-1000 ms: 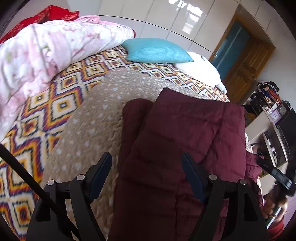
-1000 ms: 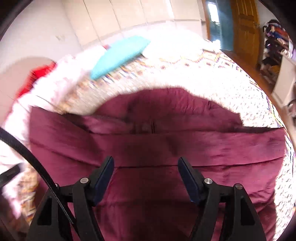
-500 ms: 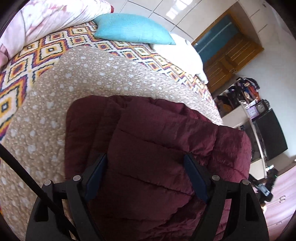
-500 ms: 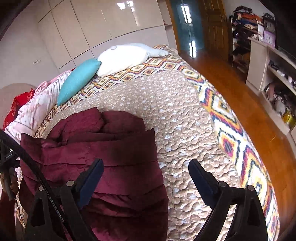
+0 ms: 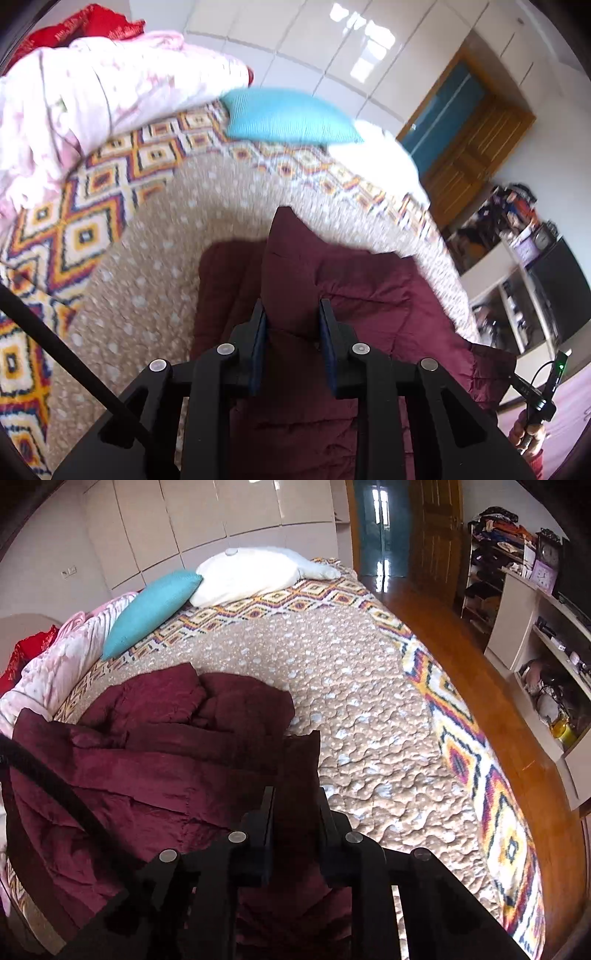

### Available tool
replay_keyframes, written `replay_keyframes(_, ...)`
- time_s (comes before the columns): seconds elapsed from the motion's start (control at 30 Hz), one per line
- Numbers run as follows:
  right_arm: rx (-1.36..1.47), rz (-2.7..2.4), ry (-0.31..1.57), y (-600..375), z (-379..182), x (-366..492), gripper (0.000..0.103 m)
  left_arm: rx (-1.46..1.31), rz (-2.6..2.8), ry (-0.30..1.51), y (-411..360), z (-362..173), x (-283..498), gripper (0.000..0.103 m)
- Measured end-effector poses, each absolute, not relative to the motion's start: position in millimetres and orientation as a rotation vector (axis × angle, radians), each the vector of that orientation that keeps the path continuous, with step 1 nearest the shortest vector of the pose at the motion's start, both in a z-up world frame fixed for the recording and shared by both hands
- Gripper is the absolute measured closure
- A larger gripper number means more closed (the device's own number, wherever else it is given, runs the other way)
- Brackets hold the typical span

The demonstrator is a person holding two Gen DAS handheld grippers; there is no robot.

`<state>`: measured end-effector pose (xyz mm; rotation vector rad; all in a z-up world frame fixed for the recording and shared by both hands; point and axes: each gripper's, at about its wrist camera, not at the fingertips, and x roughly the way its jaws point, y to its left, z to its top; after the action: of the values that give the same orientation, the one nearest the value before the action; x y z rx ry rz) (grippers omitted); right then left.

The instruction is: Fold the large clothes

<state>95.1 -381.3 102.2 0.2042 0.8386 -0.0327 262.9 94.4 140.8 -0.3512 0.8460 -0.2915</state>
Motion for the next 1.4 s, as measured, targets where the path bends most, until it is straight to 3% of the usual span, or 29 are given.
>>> replay_keyframes(0.23, 0.166, -0.003, 0.615, -355.8, 220.2, 115.4, 0.085, -0.371, -0.23, 0.727, 116.0, 214.0, 282.0, 0.08)
replay_keyframes(0.37, 0.144, -0.036, 0.565, -343.2, 252.8, 164.0, 0.085, -0.335, -0.148, 0.735, 115.5, 224.9, 326.1, 0.08)
replay_keyframes(0.5, 0.155, -0.07, 0.626, -336.7, 230.0, 224.4, 0.085, -0.273, -0.074, 0.804, 102.0, 190.1, 380.7, 0.08)
replay_keyframes(0.67, 0.131, -0.125, 0.747, -325.6, 152.9, 286.5, 0.085, -0.215, 0.008, 0.912, 85.5, 115.3, 428.0, 0.079)
replay_keyframes(0.8, 0.09, -0.213, 0.848, -330.7, 92.8, 315.5, 0.083, -0.196, 0.082, 1.002, 87.9, 56.8, 446.8, 0.073)
replay_keyframes(0.83, 0.078, -0.232, 0.864, -333.0, 81.7, 319.3, 0.078, -0.194, 0.092, 1.009, 89.2, 50.1, 448.4, 0.068)
replay_keyframes(1.0, 0.147, -0.246, 0.88, -357.4, 75.0, 312.0, 0.053, -0.357, 0.062, 0.988, 114.3, 60.2, 435.1, 0.056)
replay_keyframes(1.07, 0.17, -0.271, 0.823, -364.2, 96.4, 295.8, 0.039, -0.408, 0.046, 0.952, 126.3, 82.4, 418.2, 0.055)
replay_keyframes(1.13, 0.165, -0.285, 0.762, -362.4, 122.8, 278.3, 0.034, -0.389, 0.037, 0.907, 130.8, 108.1, 399.1, 0.051)
replay_keyframes(1.33, 0.08, -0.162, 0.67, -304.7, 181.5, 229.1, 0.034, -0.273, 0.016, 0.816, 145.2, 158.5, 306.0, 0.033)
replay_keyframes(1.4, 0.089, -0.039, 0.715, -270.9, 183.4, 220.3, 0.044, -0.273, 0.004, 0.825, 151.8, 153.6, 264.3, 0.031)
